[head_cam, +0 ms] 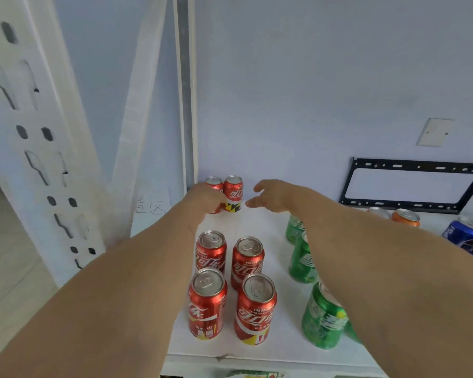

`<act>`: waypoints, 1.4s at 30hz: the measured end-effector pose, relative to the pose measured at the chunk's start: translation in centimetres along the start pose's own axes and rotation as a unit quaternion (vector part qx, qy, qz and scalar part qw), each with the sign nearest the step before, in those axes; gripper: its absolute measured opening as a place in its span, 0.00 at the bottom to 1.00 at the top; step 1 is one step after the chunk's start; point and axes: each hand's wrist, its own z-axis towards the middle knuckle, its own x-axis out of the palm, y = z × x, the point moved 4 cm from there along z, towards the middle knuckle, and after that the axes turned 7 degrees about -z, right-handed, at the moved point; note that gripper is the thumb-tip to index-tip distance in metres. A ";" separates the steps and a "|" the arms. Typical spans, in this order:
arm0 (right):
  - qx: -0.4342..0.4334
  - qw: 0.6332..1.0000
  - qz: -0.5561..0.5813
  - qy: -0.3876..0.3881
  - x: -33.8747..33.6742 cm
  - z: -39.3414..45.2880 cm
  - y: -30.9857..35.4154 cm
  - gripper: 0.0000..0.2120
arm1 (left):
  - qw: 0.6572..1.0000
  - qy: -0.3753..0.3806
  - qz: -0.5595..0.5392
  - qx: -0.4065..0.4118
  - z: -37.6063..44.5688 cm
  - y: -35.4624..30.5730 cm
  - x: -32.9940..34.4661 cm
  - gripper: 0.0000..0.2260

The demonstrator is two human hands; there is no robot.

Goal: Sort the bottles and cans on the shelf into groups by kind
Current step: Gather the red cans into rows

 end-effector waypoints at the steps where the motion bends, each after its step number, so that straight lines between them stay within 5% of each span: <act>1: -0.006 1.000 0.004 -0.003 -0.2 1.3 -0.2 0.34 | 1.000 -0.005 0.019 -0.003 1.1 -0.1 0.2 0.17; 5: -0.016 0.999 0.033 -0.004 -0.2 7.0 -1.4 0.36 | 0.997 -0.039 0.063 -0.006 4.7 -0.4 0.0 0.20; 10: -0.043 0.994 0.097 -0.004 0.8 13.1 -1.6 0.40 | 0.999 -0.048 -0.021 -0.011 8.7 0.6 0.1 0.32; 20: -0.068 0.991 0.111 0.032 3.9 19.6 -1.6 0.47 | 0.997 0.022 -0.066 -0.036 14.4 3.4 1.4 0.42; 27: -0.045 0.984 0.164 0.047 5.4 20.9 -2.3 0.38 | 0.995 0.083 -0.058 -0.017 16.7 4.5 2.4 0.24; 32: -0.038 0.983 0.166 0.067 4.8 19.3 -3.8 0.42 | 0.990 0.083 -0.093 -0.063 15.5 4.6 1.3 0.27; 42: -0.053 0.986 0.152 0.049 3.1 14.7 -5.3 0.33 | 0.988 0.138 -0.016 -0.071 10.5 3.8 1.6 0.25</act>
